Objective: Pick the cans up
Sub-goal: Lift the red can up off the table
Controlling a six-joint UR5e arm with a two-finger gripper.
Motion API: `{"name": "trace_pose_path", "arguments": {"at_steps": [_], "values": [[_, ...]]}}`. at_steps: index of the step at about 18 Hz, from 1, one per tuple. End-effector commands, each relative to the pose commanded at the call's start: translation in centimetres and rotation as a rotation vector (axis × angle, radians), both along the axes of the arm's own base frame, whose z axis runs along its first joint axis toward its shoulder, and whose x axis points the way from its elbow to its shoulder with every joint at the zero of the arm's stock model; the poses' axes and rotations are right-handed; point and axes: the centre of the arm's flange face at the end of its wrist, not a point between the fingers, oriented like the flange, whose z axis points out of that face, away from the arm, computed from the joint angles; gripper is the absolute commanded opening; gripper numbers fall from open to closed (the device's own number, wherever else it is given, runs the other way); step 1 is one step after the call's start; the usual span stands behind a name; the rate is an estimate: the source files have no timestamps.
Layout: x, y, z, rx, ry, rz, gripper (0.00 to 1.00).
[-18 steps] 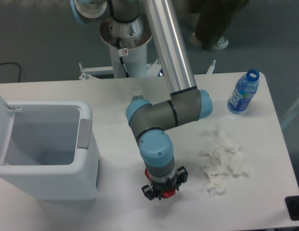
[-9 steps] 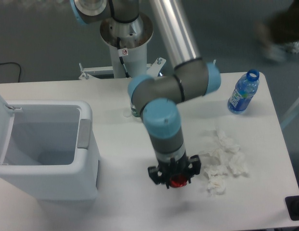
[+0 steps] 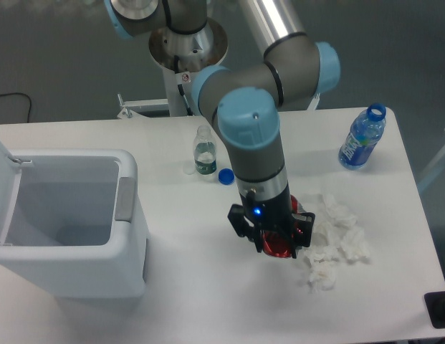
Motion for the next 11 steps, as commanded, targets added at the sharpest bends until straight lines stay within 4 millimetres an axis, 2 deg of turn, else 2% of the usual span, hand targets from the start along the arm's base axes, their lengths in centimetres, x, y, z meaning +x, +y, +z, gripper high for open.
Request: {"name": "trace_pose_path", "arguments": {"at_steps": [2,11], "values": [[0.35,-0.47,0.51,-0.015,-0.009,-0.008,0.60],[0.36,-0.97,-0.42,-0.027,-0.027,-0.008,0.60]]}}
